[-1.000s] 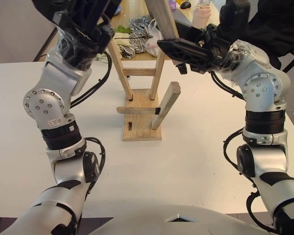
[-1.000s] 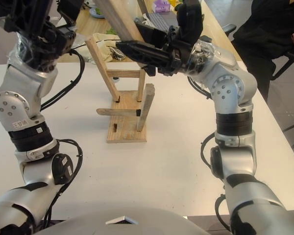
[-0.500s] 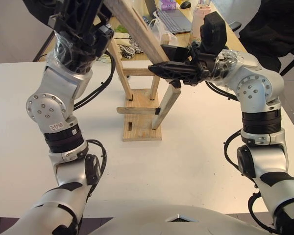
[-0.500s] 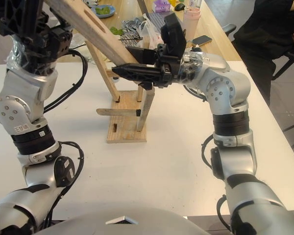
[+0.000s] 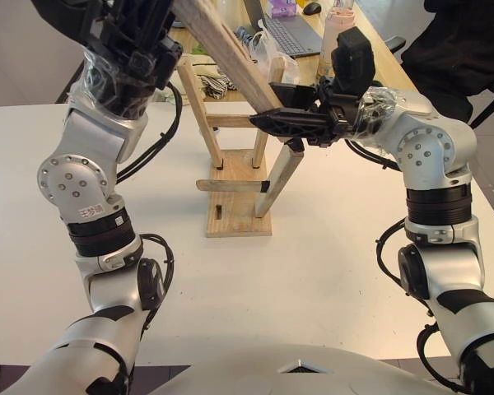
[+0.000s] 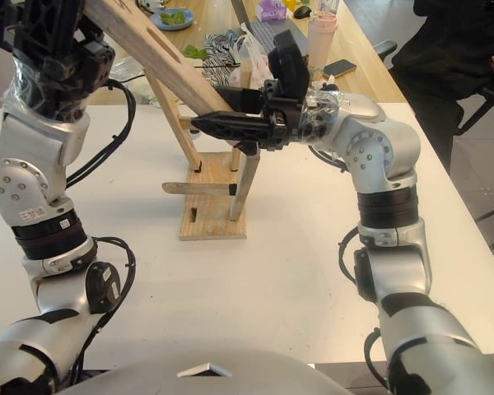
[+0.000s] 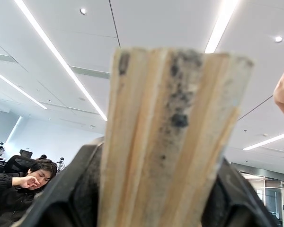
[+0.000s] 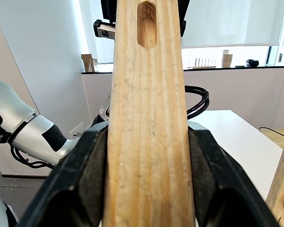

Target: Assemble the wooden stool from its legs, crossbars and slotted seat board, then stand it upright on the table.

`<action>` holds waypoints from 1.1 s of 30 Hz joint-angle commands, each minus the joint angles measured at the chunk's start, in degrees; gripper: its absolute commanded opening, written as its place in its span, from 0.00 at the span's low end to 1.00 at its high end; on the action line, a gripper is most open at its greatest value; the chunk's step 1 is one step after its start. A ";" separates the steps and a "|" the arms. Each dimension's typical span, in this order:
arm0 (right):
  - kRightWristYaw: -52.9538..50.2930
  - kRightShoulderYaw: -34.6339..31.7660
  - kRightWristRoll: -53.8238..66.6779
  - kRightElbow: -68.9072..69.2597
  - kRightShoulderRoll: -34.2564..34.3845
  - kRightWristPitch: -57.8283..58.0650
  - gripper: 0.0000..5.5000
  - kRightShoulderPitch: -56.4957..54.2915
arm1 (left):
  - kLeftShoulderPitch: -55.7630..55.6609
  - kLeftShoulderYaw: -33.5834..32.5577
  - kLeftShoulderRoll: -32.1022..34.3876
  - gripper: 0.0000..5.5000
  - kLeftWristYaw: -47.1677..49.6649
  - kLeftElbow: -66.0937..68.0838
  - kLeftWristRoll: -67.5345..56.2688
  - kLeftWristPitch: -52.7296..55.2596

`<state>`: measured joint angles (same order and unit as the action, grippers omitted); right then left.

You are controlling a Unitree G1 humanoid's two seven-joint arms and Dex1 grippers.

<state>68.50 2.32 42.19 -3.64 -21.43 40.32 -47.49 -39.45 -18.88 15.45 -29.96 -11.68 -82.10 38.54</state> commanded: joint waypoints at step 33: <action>7.49 10.54 -10.27 -1.38 -11.25 -2.79 0.14 5.59 | 19.75 1.81 9.11 0.37 -31.96 41.03 40.84 -23.04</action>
<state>75.66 9.34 35.42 -3.62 -32.25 36.22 -44.00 -22.30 -22.15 19.98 -59.66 28.13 -49.97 13.82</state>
